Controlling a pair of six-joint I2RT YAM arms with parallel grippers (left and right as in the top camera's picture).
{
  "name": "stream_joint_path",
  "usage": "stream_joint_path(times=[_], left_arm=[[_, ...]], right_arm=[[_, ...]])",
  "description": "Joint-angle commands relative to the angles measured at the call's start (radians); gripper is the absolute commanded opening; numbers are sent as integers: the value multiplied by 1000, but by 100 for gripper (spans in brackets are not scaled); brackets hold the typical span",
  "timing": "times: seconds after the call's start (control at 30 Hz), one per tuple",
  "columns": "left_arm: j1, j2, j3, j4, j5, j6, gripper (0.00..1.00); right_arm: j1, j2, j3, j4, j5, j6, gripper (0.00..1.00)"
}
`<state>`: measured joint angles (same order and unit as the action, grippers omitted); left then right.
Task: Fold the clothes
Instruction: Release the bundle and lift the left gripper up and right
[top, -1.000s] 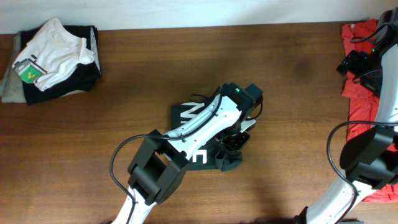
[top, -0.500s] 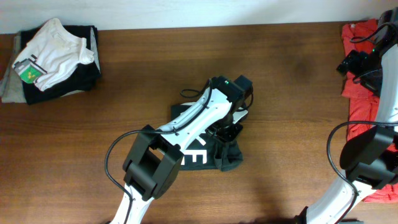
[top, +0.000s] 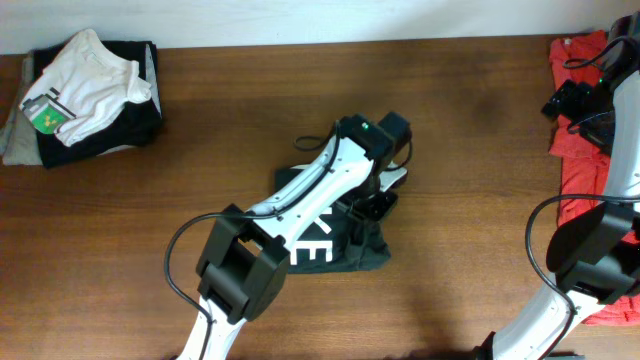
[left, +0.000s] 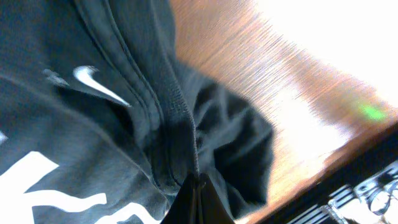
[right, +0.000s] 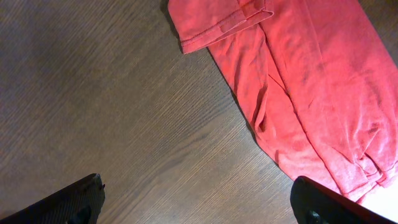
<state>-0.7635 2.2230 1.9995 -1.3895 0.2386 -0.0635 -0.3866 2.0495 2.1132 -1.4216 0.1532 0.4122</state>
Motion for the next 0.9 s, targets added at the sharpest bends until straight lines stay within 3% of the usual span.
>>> stream_joint_path(times=[0.0, 0.37, 0.6, 0.67, 0.7, 0.73, 0.87], left_arm=[[-2, -43, 45, -16, -9, 12, 0], [-131, 80, 41, 108, 6, 12, 0], [-140, 179, 41, 145, 26, 11, 2], [-140, 195, 41, 186, 97, 12, 6], [-144, 197, 41, 207, 134, 12, 17], [-154, 197, 52, 214, 137, 23, 42], [-180, 196, 175, 126, 136, 108, 43]], right_arm=[[0, -12, 11, 0, 13, 5, 99], [0, -12, 11, 0, 13, 5, 99], [0, -12, 11, 0, 13, 5, 99], [0, -12, 11, 0, 13, 5, 99], [0, -12, 11, 0, 13, 5, 99], [0, -12, 11, 0, 13, 5, 99], [0, -12, 11, 0, 13, 5, 99]])
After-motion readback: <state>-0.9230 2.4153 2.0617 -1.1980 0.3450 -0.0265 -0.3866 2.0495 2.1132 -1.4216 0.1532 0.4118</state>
